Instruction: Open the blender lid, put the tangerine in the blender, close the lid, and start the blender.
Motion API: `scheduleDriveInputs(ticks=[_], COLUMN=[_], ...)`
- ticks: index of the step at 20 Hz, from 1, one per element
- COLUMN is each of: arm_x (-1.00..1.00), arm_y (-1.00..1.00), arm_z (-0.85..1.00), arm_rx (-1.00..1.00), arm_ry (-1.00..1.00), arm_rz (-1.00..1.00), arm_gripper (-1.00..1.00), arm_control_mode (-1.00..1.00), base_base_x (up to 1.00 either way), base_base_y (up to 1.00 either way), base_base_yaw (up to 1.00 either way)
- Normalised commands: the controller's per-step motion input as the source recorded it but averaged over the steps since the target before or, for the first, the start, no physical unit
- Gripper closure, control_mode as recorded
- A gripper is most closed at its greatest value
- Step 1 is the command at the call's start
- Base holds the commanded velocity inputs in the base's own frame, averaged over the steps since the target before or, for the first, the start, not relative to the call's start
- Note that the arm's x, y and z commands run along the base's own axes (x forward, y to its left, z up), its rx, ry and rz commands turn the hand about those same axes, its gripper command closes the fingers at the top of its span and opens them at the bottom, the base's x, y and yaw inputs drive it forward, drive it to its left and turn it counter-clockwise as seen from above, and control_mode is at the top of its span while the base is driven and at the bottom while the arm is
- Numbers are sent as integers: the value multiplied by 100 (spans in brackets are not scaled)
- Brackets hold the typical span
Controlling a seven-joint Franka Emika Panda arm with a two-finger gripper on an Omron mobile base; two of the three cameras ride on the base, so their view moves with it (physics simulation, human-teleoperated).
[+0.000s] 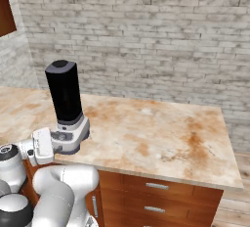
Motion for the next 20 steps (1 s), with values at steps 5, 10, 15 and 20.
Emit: scheduleDriveInputs(ticks=[5,10,15,20], arm_x=[4,8,9,13], arm_y=[0,0,0,15], arm_z=[0,1,0,0], arm_rx=[0,0,0,0], arm_ry=[-10,-10,-6,-1], arm_rz=[0,0,3,6], arm_gripper=[-100,-100,-100,-100], arm_control_mode=[-100,-100,-100,-100], base_base_x=[0,0,0,0], base_base_y=[0,0,0,0], base_base_yaw=[0,0,0,0])
